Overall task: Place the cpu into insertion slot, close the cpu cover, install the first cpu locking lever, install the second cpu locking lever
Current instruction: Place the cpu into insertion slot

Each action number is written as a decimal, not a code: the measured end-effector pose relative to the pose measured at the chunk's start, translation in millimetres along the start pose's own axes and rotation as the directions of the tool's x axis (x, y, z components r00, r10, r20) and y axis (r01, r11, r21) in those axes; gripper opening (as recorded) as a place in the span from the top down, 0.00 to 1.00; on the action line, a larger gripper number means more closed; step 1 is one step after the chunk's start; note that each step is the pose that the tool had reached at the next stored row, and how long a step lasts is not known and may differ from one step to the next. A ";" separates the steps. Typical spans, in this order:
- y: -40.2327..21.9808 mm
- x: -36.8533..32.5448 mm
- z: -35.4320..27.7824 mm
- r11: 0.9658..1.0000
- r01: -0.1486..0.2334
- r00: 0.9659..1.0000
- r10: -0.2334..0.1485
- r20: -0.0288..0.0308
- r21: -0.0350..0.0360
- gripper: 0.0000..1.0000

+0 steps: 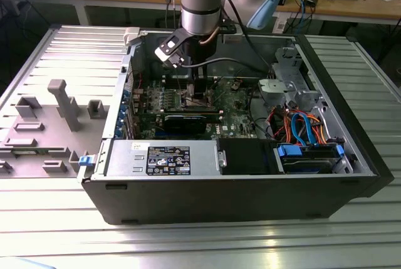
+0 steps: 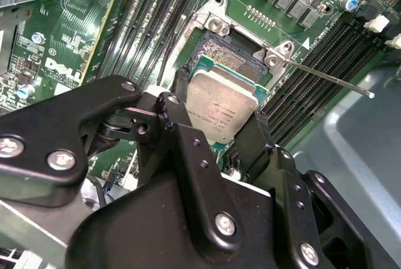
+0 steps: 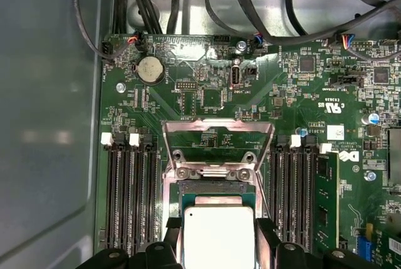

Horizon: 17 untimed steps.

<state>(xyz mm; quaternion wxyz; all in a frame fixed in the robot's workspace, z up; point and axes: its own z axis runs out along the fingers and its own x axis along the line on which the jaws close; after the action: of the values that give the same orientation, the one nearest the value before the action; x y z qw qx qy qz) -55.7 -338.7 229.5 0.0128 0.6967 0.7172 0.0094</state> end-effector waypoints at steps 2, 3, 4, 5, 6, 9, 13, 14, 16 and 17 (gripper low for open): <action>-0.1 0.0 2.0 1.000 0.000 1.000 0.000 0.002 0.000 0.45; -0.2 0.2 3.4 1.000 0.000 1.000 0.000 0.005 0.000 0.45; -0.2 0.3 4.1 1.000 0.000 1.000 0.000 0.006 0.000 0.45; -0.1 0.3 5.0 1.000 0.000 1.000 0.000 0.007 0.000 0.45; -0.2 0.5 6.5 1.000 0.000 1.000 0.000 0.007 0.000 0.45; -0.5 0.7 12.5 1.000 0.000 1.000 0.000 0.008 0.000 0.45; -0.8 0.8 17.8 1.000 0.000 1.000 0.000 0.009 0.000 0.45; -0.8 0.8 19.0 1.000 0.000 1.000 0.000 0.009 0.000 0.45; -1.2 0.8 21.0 1.000 0.000 1.000 0.000 0.010 0.000 0.45; -1.2 0.9 21.9 1.000 0.000 1.000 0.000 0.010 0.000 0.45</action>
<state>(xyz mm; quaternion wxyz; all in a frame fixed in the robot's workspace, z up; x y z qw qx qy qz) -56.3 -338.0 207.6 0.0162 0.6966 0.7173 0.0059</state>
